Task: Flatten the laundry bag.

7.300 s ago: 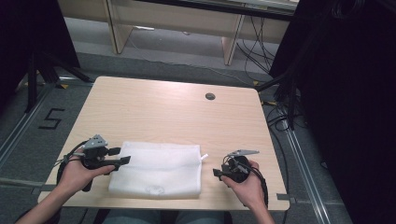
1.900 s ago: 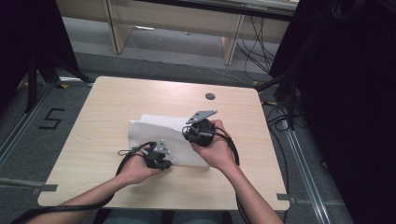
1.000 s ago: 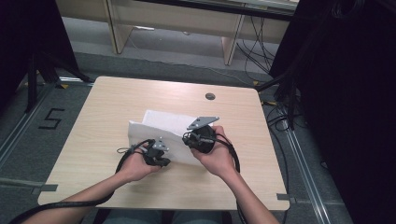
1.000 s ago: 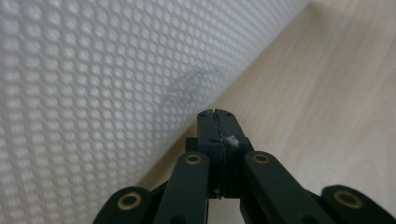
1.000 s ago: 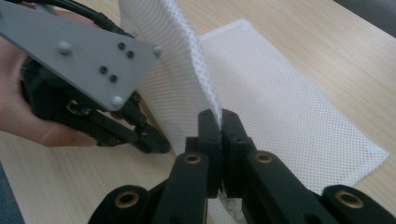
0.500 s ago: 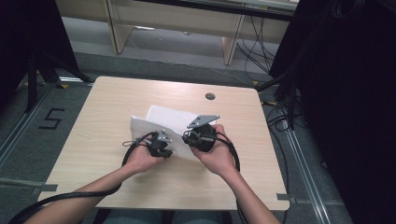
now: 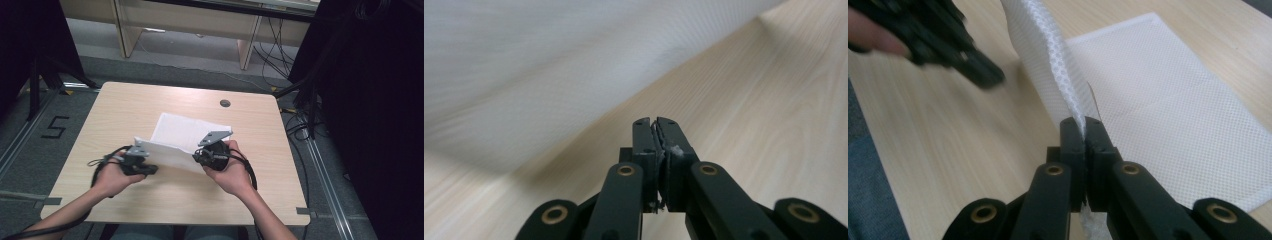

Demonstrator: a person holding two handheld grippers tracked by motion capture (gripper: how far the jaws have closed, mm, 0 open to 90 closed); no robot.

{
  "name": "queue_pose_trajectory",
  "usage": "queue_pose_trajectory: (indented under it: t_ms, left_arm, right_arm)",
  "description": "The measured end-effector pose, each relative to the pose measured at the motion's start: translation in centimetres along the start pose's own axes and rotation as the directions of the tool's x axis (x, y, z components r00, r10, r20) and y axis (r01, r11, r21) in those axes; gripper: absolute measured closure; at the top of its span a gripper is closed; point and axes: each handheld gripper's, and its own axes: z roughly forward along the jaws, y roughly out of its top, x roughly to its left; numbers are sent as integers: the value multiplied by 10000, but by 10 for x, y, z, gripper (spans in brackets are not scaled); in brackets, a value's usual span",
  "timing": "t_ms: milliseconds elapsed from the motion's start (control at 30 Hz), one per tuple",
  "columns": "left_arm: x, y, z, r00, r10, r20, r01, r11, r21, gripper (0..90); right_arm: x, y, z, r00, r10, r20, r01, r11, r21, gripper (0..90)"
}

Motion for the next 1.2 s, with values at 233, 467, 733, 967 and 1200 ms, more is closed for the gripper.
queue_pose_trajectory:
  t_ms: [233, 467, 733, 967, 1200]
  left_arm:
    - [43, -43, -61, 9762, -1390, -1665, 1241, 9875, -968, 862]
    - [50, -44, -65, 9671, -1752, -1843, 1529, 9797, -1294, 831]
    - [26, -19, -33, 9947, -626, -813, 593, 9973, -430, 738]
    - [9, -8, 1, 9999, -75, 120, 69, 9991, 426, 646]
    - [0, -6, 10, 9991, 160, 393, -191, 9967, 791, 593]
  right_arm:
    - [19, -13, 4, 9984, -164, -549, 185, 9991, 375, 894]
    - [39, -37, 16, 9915, -320, -1264, 477, 9912, 1232, 893]
    - [47, -66, 36, 9800, -88, -1988, 563, 9704, 2347, 889]
    - [49, -84, 42, 9701, 322, -2406, 485, 9454, 3222, 883]
    - [42, -91, 25, 9620, 763, -2622, -1, 9602, 2792, 700]
